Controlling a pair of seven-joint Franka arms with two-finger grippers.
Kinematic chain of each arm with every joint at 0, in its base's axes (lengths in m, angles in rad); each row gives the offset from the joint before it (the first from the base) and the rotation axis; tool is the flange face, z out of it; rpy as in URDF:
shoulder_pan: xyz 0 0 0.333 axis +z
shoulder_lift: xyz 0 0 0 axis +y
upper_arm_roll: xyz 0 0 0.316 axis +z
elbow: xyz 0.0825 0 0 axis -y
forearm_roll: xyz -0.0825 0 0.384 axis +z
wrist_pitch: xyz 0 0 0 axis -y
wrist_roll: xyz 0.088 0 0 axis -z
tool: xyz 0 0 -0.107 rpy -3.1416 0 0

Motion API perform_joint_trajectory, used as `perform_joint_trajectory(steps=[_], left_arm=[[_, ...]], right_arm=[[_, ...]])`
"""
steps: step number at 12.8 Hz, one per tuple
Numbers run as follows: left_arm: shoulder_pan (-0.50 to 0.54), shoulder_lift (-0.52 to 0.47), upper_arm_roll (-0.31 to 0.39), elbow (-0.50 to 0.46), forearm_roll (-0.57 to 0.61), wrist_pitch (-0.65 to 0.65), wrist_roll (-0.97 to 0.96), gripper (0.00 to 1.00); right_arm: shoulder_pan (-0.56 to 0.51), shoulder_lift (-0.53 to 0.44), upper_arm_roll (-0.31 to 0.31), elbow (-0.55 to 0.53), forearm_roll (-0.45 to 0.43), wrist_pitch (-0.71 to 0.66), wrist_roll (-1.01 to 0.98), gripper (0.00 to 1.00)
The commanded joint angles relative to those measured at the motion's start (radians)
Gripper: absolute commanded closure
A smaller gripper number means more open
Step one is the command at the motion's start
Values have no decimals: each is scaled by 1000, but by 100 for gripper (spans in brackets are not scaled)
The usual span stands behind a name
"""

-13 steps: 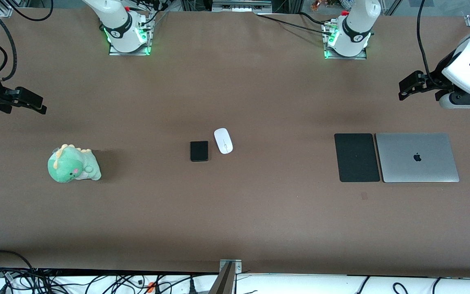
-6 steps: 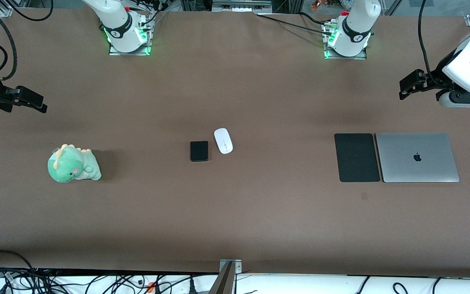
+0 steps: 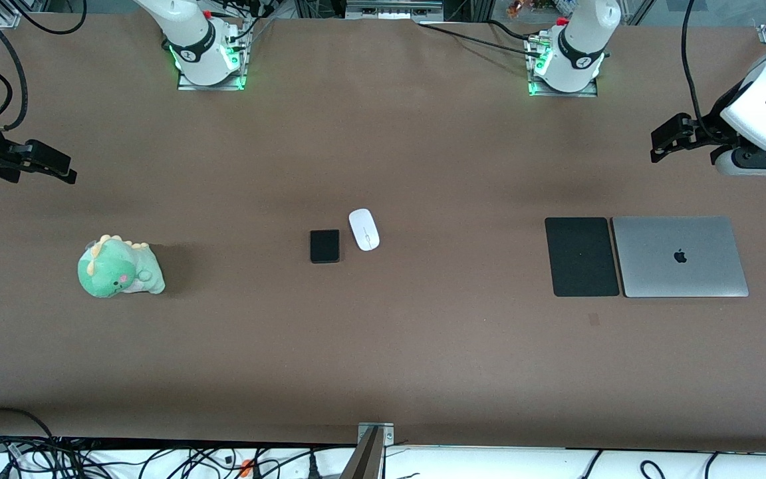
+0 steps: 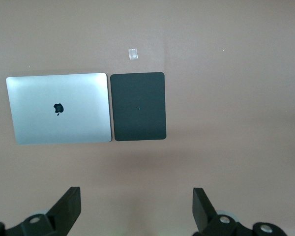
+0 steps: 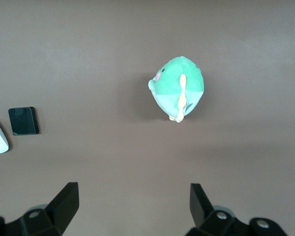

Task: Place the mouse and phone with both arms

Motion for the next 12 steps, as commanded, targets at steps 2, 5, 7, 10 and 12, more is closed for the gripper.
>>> perform_joint_trajectory(steps=[2,5,7,10,12], left_arm=[[-5,14,-16,4,-13,-1,7,0],[-8,57,-65,11,-16,-1,-85,0],[-8,65,-99,14,-16,-1,-135,0],[-11,118,-218,19,-74,12,-322,0],[-20,201,-306,39,-100,60,-483,0]], right_arm=[[-11,-15,10,10,7,-22,8,0],[-11,-15,12,9,5,-22,8,0],[-11,-15,12,9,5,-22,8,0],[-11,-15,12,9,7,-24,8,0],[-11,-15,12,7,8,-22,8,0]])
